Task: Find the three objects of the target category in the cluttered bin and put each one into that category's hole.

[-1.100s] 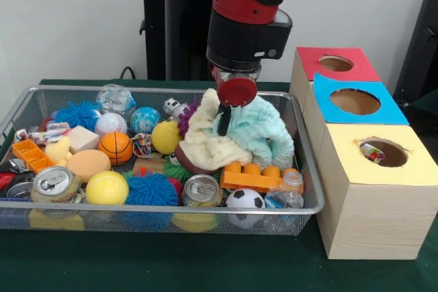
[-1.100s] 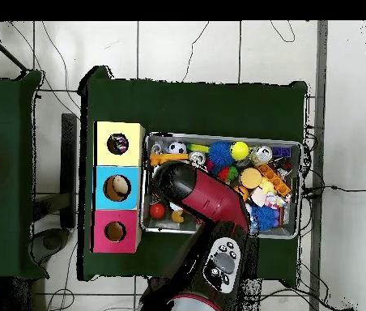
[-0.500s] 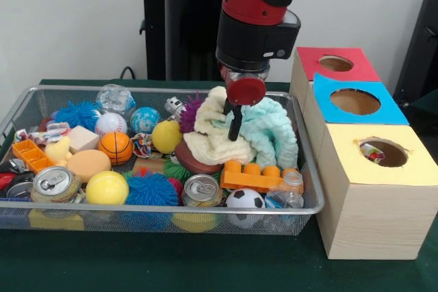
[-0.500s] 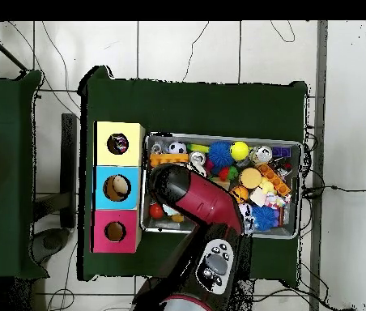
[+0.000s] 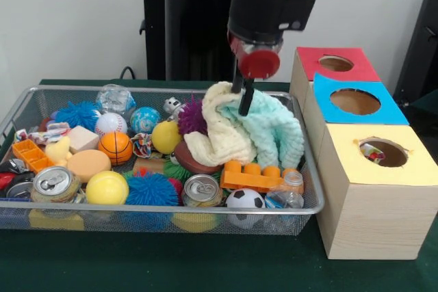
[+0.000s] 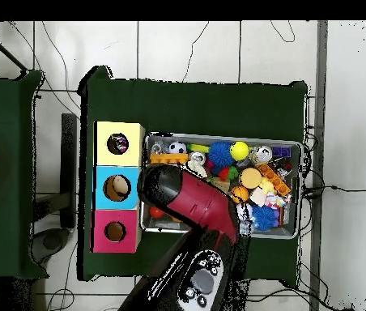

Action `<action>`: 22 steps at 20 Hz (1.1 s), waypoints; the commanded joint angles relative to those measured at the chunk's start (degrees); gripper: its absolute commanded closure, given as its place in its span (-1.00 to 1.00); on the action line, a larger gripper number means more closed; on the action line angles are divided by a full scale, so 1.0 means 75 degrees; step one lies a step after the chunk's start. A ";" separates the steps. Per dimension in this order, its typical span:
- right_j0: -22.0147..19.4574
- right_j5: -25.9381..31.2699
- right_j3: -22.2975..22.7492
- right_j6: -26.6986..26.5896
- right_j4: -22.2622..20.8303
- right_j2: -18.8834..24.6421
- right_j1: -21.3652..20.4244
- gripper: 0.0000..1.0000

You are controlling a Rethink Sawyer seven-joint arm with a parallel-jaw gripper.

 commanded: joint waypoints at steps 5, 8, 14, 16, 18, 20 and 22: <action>-0.0044 0.3229 -0.1670 0.1597 -0.0397 -0.0926 -0.1031 -1.00; -0.0150 0.3173 -0.1799 0.1482 -0.0322 -0.0907 -0.1034 -1.00; -0.0544 0.2325 -0.1742 0.0971 -0.0231 -0.0600 -0.0785 -1.00; -0.0809 0.1716 -0.1589 0.0647 -0.0243 -0.0350 -0.0580 -1.00; -0.0963 0.1218 -0.1463 0.0509 -0.0272 -0.0179 -0.0375 -1.00; -0.1133 0.0785 -0.1379 0.0343 -0.0315 -0.0012 -0.0232 -1.00; -0.1267 0.0568 -0.1371 0.0239 -0.0380 0.0068 -0.0122 -1.00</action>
